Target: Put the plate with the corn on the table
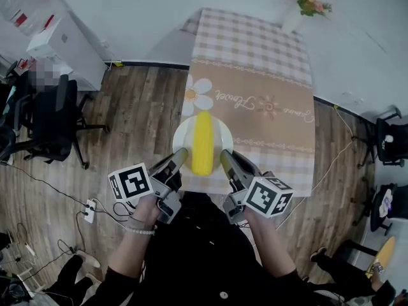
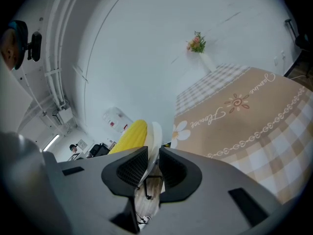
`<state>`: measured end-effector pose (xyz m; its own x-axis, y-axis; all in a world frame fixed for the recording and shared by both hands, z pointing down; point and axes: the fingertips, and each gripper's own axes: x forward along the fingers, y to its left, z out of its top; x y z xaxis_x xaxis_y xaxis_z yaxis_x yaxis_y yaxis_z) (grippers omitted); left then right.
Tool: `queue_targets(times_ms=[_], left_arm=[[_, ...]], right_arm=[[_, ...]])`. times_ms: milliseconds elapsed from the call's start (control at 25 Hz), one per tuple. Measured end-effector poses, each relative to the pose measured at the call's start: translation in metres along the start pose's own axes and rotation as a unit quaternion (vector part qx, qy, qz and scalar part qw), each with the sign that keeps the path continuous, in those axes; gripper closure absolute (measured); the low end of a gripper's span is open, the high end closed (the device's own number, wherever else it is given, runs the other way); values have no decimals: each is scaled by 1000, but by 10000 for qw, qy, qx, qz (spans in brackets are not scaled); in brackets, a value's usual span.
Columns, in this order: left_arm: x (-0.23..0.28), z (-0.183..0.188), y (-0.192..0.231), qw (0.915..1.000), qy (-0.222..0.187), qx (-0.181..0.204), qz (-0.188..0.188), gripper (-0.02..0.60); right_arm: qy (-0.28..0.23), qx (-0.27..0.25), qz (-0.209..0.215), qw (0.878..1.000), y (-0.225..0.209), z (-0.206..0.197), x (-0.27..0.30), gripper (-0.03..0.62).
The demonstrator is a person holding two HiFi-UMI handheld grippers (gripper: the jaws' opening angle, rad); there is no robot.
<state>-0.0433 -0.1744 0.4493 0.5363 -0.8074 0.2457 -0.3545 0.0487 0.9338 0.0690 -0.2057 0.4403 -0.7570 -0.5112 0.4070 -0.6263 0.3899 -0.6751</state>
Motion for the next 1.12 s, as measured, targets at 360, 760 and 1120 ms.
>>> queue_targets(times_ms=[360,760,1120], left_arm=[[19,-5,24,9996,160,8,214,551],[39,-1,48,9987,268,57,431,551],[61,0,75,9978,372,16,544,549]], right_arm=[[275,-56,-123,9995,-26,-10,12,490],[477,-99,-200,9986,-51,-14,33,490],[750,-276,-281,9964,-76,-18,52,485]])
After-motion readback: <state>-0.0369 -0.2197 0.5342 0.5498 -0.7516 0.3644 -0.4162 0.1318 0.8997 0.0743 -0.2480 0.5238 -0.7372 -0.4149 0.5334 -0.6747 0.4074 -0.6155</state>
